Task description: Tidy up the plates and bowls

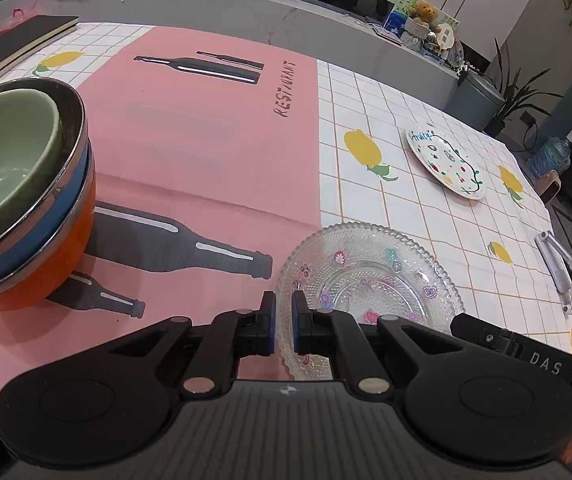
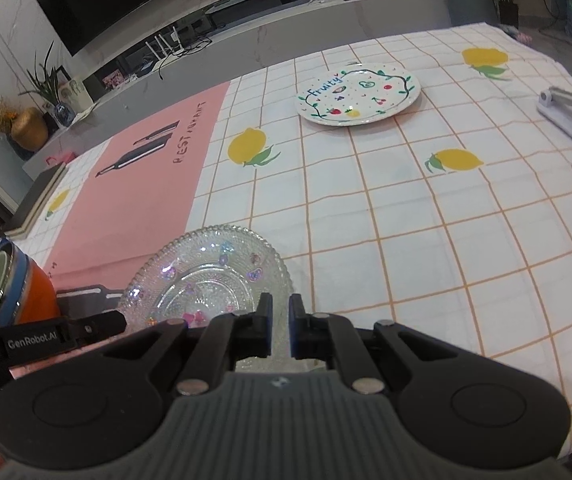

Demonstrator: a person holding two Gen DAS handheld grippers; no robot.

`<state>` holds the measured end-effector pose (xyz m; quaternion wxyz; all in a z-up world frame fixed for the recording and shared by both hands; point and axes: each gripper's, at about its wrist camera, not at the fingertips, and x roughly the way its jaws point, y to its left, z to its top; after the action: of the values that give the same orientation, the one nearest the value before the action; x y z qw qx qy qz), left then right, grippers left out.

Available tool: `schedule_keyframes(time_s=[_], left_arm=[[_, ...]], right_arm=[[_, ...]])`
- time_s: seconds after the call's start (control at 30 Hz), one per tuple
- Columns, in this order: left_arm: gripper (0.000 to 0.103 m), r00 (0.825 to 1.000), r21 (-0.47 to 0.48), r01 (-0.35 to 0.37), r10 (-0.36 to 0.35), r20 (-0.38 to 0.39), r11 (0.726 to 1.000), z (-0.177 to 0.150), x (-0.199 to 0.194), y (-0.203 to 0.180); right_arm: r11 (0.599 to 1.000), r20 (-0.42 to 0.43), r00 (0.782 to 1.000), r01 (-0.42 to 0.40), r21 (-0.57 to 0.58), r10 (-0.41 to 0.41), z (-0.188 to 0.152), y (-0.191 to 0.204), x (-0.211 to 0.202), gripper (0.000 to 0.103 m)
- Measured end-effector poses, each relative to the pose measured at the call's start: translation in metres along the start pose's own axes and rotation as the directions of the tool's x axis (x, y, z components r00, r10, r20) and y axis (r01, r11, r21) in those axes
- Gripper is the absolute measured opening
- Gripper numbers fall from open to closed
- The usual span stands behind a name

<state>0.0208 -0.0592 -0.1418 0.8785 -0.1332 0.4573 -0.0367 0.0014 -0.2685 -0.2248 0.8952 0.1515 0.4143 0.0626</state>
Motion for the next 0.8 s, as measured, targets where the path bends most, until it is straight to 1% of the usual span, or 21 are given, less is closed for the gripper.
schedule_keyframes(time_s=[0.37, 0.43, 0.5, 0.53, 0.6, 0.73, 0.77, 0.8], left_arm=[[0.007, 1.000, 0.022, -0.001, 0.001, 0.004, 1.000, -0.001, 0.000, 0.001], [0.008, 1.000, 0.013, 0.002, -0.002, 0.002, 1.000, -0.001, 0.000, 0.003], [0.012, 1.000, -0.003, 0.000, 0.000, 0.001, 1.000, 0.000, 0.000, 0.006], [0.015, 1.000, -0.007, -0.005, 0.005, 0.004, 1.000, 0.001, -0.001, 0.008], [0.016, 1.000, -0.014, -0.003, 0.003, 0.010, 1.000, 0.002, -0.002, 0.010], [0.016, 1.000, -0.010, 0.009, -0.009, 0.019, 1.000, 0.000, -0.006, 0.012], [0.016, 1.000, -0.012, 0.012, -0.011, 0.021, 1.000, -0.001, -0.006, 0.013], [0.015, 1.000, -0.017, 0.018, -0.018, 0.024, 1.000, -0.001, -0.007, 0.014]], right_arm=[[1.000, -0.005, 1.000, 0.010, -0.008, -0.010, -0.001, 0.000, 0.002, 0.006], [1.000, -0.011, 1.000, -0.002, 0.003, 0.002, -0.001, -0.001, 0.002, 0.010], [1.000, -0.015, 1.000, -0.005, 0.012, 0.005, 0.000, -0.002, 0.002, 0.011], [1.000, -0.018, 1.000, -0.009, 0.017, 0.009, 0.000, -0.002, 0.002, 0.016], [1.000, -0.015, 1.000, -0.013, 0.018, 0.013, -0.001, -0.002, 0.001, 0.023], [1.000, -0.003, 1.000, -0.011, 0.029, 0.011, -0.002, -0.003, -0.002, 0.023], [0.999, 0.000, 1.000, -0.014, 0.034, 0.014, -0.003, -0.003, -0.003, 0.021], [0.999, -0.001, 1.000, -0.024, 0.038, 0.024, -0.003, -0.004, -0.003, 0.012]])
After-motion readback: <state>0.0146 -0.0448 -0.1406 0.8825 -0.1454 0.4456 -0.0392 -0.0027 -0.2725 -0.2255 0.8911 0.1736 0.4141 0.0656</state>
